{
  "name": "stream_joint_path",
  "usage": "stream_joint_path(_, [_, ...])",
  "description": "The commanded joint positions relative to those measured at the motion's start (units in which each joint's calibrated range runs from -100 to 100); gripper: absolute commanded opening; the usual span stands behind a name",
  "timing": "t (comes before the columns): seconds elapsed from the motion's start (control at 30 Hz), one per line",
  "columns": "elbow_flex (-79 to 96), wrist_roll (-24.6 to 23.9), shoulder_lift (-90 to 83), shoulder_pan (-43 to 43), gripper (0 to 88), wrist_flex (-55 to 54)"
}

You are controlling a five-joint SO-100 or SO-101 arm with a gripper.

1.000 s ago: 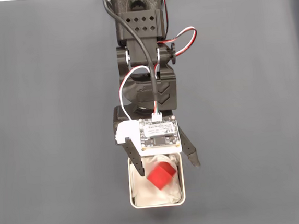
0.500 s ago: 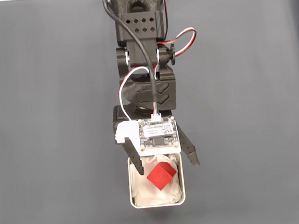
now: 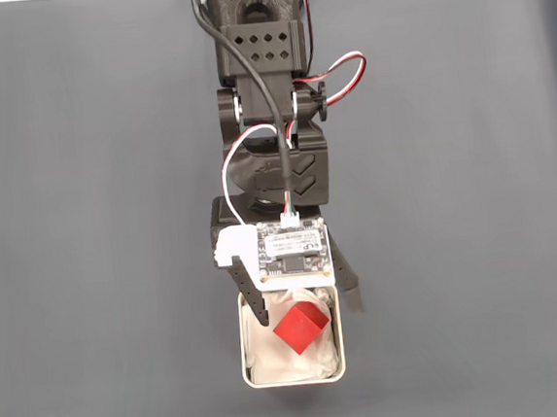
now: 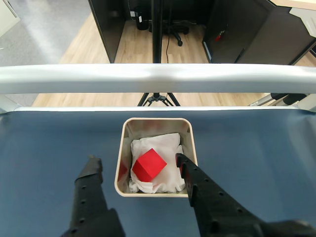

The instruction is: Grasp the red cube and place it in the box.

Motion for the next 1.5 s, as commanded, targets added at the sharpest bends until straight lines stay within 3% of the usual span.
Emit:
stream_joint_path(0.0, [-0.35, -1.37, -5.14, 0.52, 5.1, -2.63])
stream_joint_path(0.07, [-0.99, -2.30, -6.70, 0.52, 0.0, -2.79])
stream_joint_path(0.3, [3.94, -3.17, -19.18, 0.09, 0.0, -0.66])
stream_joint_path(0.7, [53.67, 0.88, -65.11, -2.04, 0.0, 1.30])
stream_joint_path(1.03, [76.75, 0.20, -91.71, -1.33, 0.0, 21.63])
stream_joint_path(1.47, [78.12, -3.71, -93.01, -2.11, 0.0, 44.01])
